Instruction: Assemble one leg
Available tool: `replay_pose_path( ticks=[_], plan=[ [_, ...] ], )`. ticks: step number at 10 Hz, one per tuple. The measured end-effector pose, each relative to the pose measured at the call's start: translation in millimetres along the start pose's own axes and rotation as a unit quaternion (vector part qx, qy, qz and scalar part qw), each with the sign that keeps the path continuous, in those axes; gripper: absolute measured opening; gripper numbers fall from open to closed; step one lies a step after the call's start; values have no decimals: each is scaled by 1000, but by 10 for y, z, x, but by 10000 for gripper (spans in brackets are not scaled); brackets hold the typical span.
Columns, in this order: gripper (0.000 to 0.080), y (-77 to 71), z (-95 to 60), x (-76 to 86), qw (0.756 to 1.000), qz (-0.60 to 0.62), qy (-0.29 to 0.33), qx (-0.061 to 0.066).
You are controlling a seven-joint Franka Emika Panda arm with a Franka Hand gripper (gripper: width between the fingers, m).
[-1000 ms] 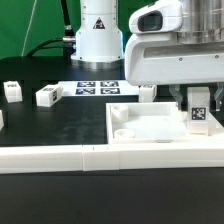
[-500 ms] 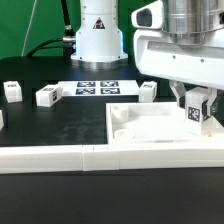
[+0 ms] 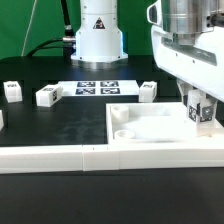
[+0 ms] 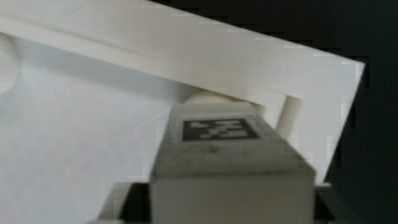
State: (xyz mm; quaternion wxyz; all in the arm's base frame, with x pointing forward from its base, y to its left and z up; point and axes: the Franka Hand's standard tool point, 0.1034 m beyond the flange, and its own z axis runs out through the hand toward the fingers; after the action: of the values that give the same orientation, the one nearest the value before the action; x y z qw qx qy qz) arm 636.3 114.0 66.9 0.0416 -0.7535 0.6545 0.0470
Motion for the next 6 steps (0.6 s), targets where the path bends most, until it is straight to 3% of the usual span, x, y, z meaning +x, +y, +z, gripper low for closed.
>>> replay_pose_path(
  ticks=[2,5,6],
  plan=[
    [291,1,4,-3,1000,15,-1,0],
    [615,5,6,-20,1000,-24,-2,-2],
    [615,6,8,-31,997,-76,-1,-2]
  ],
)
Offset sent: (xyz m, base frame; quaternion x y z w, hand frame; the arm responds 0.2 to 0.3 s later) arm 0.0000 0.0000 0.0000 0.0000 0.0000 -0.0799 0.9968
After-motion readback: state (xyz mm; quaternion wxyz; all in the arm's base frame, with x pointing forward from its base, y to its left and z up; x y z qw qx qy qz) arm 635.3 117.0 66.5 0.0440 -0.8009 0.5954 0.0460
